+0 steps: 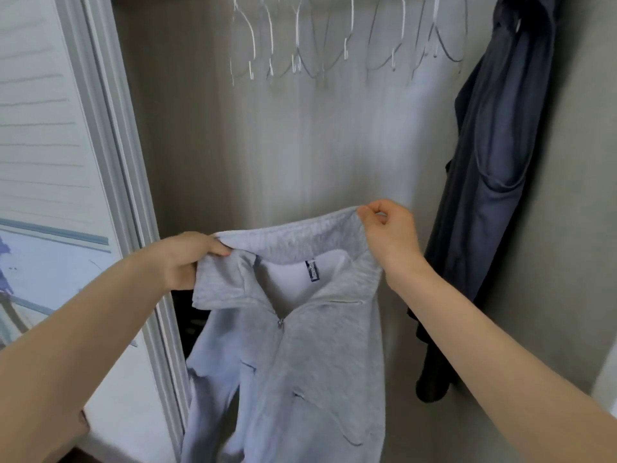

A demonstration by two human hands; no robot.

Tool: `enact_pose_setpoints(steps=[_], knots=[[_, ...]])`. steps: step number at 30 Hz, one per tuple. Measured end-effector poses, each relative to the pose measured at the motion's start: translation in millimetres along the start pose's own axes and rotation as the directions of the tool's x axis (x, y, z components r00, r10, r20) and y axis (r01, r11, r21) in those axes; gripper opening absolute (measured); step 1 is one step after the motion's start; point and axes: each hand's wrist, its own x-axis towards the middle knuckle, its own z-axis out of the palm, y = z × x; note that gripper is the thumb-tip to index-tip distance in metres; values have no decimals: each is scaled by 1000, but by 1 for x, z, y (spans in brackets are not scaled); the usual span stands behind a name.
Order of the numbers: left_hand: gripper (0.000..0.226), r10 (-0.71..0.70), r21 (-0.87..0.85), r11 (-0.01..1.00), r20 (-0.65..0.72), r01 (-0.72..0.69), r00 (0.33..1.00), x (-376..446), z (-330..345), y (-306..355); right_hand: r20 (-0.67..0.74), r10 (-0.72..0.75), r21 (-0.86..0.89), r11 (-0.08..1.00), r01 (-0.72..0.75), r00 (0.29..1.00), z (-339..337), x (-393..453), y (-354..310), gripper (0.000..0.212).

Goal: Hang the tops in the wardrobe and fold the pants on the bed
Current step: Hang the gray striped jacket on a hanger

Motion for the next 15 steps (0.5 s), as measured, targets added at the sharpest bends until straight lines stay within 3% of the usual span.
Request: enact_pose_setpoints(steps=[5, 8, 11, 13, 15], knots=[[13, -40, 26, 999, 193, 35, 980, -9, -19, 8, -47, 22, -86, 996, -26, 999, 19, 19, 16, 22], [38, 14, -6, 1000, 248, -13, 969, -12, -34, 10, -83, -19, -141, 990, 7, 996, 21, 29, 17, 21], [50, 140, -61, 989, 125, -133, 982, -6, -40, 9, -54, -77, -251, 966, 61, 996, 21, 32, 16, 22], [49, 235, -96, 967, -29, -237, 971, 2, -36, 10, -2, -95, -332, 939, 89, 995, 20, 30, 12, 20], [43, 304, -120, 942, -98, -314, 948, 10, -30, 12, 39, -140, -417, 897, 143, 989, 17, 28, 5, 20]])
